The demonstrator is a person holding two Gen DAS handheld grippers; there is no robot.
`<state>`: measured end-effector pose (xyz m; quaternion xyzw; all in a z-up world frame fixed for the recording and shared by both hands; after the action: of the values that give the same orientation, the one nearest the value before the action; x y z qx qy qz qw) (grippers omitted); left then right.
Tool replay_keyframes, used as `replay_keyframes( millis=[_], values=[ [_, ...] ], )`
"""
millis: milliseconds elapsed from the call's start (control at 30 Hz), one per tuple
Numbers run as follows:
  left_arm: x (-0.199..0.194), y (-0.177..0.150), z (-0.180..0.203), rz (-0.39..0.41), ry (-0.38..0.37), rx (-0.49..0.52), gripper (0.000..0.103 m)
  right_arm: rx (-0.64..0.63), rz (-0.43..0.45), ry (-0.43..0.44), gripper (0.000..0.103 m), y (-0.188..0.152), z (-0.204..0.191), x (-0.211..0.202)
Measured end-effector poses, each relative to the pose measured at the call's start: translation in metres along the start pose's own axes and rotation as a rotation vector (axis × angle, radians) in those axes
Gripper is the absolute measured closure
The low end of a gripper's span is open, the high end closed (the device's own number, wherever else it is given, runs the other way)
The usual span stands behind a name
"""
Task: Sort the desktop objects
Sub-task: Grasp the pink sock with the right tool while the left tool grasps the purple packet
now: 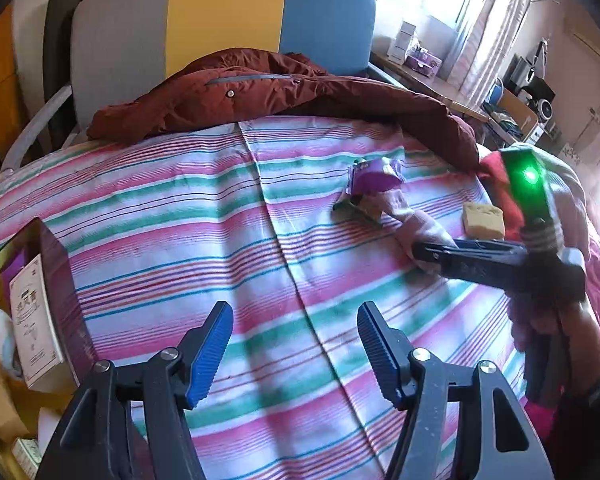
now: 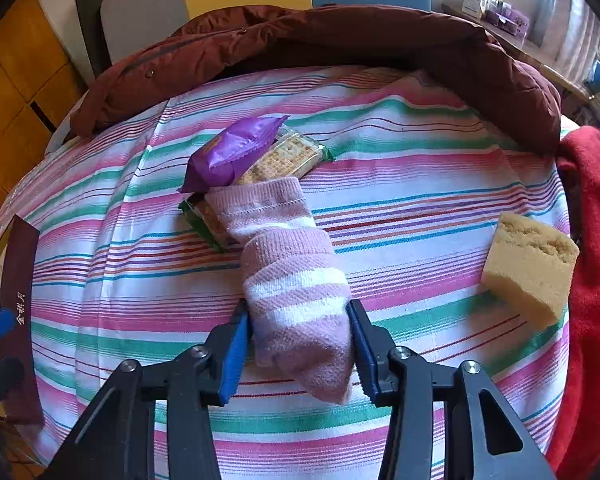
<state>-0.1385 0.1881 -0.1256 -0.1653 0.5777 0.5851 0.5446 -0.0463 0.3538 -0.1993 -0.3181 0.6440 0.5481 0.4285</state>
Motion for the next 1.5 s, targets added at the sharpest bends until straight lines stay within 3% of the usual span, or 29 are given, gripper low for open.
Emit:
replay_keyframes(
  millis=[300, 500, 733, 967, 1000, 1100, 1267, 1400, 1500],
  values=[
    [0.023, 0.02, 0.011, -0.044, -0.055, -0.066, 0.037, 0.036, -0.029, -0.023, 0.061, -0.006, 0.017, -0.001],
    [0.028, 0.042, 0.04, -0.014, -0.087, -0.001, 0.037, 0.06, -0.042, -0.019, 0.061, -0.008, 0.021, 0.001],
    [0.052, 0.066, 0.078, -0.052, -0.206, 0.015, 0.036, 0.065, -0.045, -0.007, 0.061, -0.009, 0.022, 0.002],
    [0.083, 0.088, 0.094, -0.079, -0.229, 0.019, 0.035, 0.059, -0.049, -0.008, 0.061, -0.007, 0.021, 0.003],
    [0.088, 0.091, 0.096, -0.087, -0.235, 0.022, 0.034, 0.058, -0.049, -0.008, 0.06, -0.007, 0.021, 0.003],
    [0.101, 0.097, 0.1, -0.108, -0.248, 0.039, 0.017, 0.052, -0.053, -0.01, 0.059, -0.007, 0.021, 0.003],
    [0.122, 0.102, 0.105, -0.143, -0.259, 0.039, 0.017, 0.044, -0.057, -0.017, 0.058, -0.006, 0.021, 0.005],
    [0.138, 0.102, 0.108, -0.149, -0.232, 0.058, 0.02, 0.04, -0.062, -0.019, 0.058, -0.006, 0.021, 0.007],
    [0.15, 0.098, 0.104, -0.18, -0.232, 0.043, 0.041, 0.034, -0.066, -0.022, 0.057, -0.006, 0.021, 0.008]
  ],
)
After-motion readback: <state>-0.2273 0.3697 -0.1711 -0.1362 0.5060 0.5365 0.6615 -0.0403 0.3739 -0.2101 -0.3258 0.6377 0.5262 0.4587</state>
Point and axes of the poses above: each gripper's, at about its wrist camera, not at the fingertips, and x roughly the way its jaws point, z to its right, y to its top, the point moved 10 cm from there along x, roughly the way its jaws point, and after that the axes turned 10 degrees about -x, right-handed, at the moved point
